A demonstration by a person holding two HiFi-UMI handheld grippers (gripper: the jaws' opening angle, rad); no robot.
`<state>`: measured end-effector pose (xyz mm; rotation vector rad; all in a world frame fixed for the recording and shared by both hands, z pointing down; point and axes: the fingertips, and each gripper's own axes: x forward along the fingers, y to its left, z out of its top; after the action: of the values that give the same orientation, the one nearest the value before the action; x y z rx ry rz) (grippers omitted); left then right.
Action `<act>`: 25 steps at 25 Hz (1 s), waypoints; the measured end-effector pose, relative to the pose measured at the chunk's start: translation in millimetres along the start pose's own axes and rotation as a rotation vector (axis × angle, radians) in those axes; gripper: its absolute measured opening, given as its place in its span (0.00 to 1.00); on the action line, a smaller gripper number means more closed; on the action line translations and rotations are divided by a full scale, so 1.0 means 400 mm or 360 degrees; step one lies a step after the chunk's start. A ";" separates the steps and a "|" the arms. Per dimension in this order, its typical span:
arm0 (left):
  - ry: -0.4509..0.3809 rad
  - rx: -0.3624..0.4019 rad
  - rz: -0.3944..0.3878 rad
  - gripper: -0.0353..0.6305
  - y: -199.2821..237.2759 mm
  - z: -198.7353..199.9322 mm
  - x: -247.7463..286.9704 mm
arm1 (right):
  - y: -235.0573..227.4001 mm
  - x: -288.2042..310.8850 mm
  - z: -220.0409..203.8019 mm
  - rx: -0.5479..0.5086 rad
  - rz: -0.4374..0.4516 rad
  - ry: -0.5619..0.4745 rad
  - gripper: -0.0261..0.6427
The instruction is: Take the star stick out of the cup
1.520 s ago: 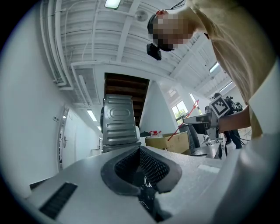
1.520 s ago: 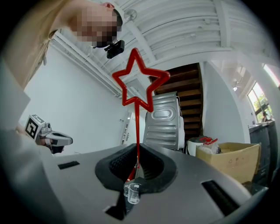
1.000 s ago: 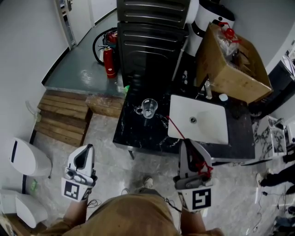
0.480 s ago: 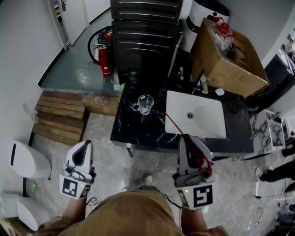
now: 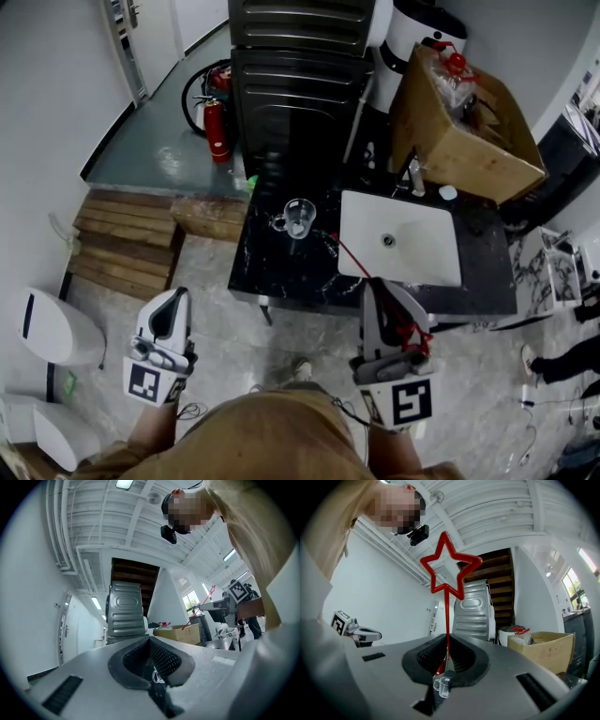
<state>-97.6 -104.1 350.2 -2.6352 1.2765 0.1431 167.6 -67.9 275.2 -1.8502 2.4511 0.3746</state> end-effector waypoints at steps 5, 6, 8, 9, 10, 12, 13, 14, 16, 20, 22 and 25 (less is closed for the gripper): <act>-0.0014 0.0000 -0.0007 0.05 -0.002 0.005 -0.001 | 0.002 -0.005 0.005 -0.0017 -0.0004 -0.0009 0.06; -0.0013 0.0001 -0.0010 0.05 -0.004 0.005 0.000 | 0.002 -0.005 0.009 -0.0009 -0.0013 -0.0018 0.06; -0.0016 -0.0002 -0.0013 0.05 -0.010 0.005 0.001 | 0.001 -0.003 0.015 0.0028 -0.0040 -0.0025 0.06; -0.0016 -0.0004 -0.0015 0.05 -0.013 0.004 0.001 | 0.001 -0.004 0.013 0.0029 -0.0043 -0.0020 0.06; -0.0018 -0.0006 -0.0016 0.05 -0.016 0.003 0.000 | 0.002 -0.008 0.005 0.0013 -0.0034 -0.0009 0.06; -0.0034 0.0001 -0.0024 0.05 -0.020 0.007 0.001 | 0.004 -0.017 -0.006 -0.0013 -0.0021 0.0007 0.06; -0.0043 0.0007 -0.0027 0.05 -0.021 0.009 0.001 | 0.004 -0.020 -0.006 -0.0017 -0.0023 0.0005 0.06; -0.0049 0.0011 -0.0026 0.05 -0.020 0.009 -0.001 | 0.004 -0.023 -0.006 -0.0016 -0.0028 0.0001 0.06; -0.0055 0.0011 -0.0019 0.05 -0.016 0.007 -0.006 | 0.004 -0.029 -0.007 -0.0008 -0.0040 -0.0005 0.06; -0.0032 0.0001 -0.0018 0.05 -0.017 -0.001 -0.009 | 0.007 -0.039 -0.005 0.0001 -0.0049 -0.0016 0.06; -0.0032 0.0002 -0.0022 0.05 -0.017 0.001 -0.008 | 0.011 -0.041 -0.003 0.0008 -0.0047 -0.0017 0.06; -0.0048 -0.0001 -0.0035 0.05 -0.019 0.005 -0.006 | 0.012 -0.045 0.000 0.0008 -0.0051 -0.0021 0.06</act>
<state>-93.0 -97.1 349.9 -2.6363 1.2376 0.1787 168.0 -49.6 279.4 -1.8768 2.4086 0.3772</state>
